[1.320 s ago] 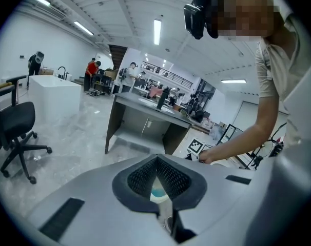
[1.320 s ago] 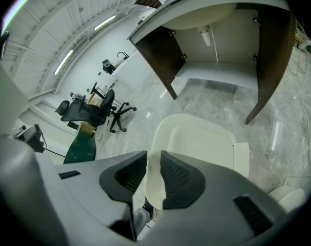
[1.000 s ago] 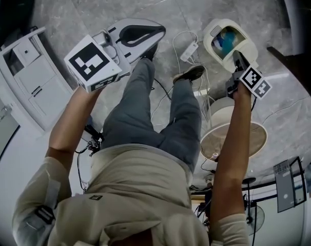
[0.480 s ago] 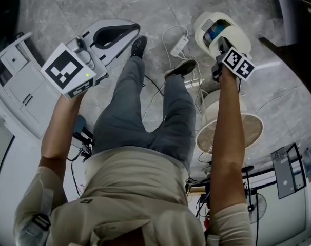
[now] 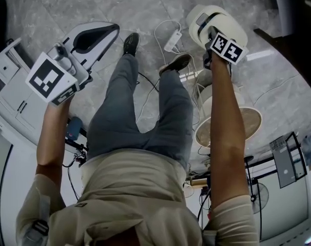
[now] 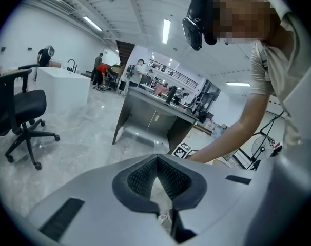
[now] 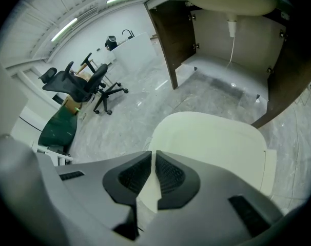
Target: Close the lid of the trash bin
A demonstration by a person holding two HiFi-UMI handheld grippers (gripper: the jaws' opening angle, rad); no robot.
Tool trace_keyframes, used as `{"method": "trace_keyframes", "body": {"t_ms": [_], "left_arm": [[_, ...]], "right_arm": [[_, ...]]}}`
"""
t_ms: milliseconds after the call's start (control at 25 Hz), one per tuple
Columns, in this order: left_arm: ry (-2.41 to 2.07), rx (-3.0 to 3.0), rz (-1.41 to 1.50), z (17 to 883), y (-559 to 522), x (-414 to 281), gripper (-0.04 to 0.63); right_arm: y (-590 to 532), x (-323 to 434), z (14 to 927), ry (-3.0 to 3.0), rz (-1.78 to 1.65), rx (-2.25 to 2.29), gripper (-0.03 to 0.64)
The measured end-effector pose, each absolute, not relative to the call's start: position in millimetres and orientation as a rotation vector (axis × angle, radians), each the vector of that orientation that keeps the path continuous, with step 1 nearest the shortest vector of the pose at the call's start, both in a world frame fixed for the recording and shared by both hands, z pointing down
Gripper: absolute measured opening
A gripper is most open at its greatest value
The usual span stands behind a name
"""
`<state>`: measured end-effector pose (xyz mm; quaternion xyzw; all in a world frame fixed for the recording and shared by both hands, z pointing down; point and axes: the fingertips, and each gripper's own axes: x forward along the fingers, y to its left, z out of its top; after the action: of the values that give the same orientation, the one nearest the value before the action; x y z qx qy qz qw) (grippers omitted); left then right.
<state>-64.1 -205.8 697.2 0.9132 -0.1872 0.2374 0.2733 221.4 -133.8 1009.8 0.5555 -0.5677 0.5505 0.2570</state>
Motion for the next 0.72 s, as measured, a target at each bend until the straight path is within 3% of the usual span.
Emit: {"method": "trace_keyframes", "body": {"t_ms": [720], "left_arm": [[-0.52, 2.427, 0.664, 723.1, -203.0, -87.4, 0.015]], "right_arm": [[-130.6, 210.2, 1062.0, -1.413, 1.451, 1.476, 0.023]]}}
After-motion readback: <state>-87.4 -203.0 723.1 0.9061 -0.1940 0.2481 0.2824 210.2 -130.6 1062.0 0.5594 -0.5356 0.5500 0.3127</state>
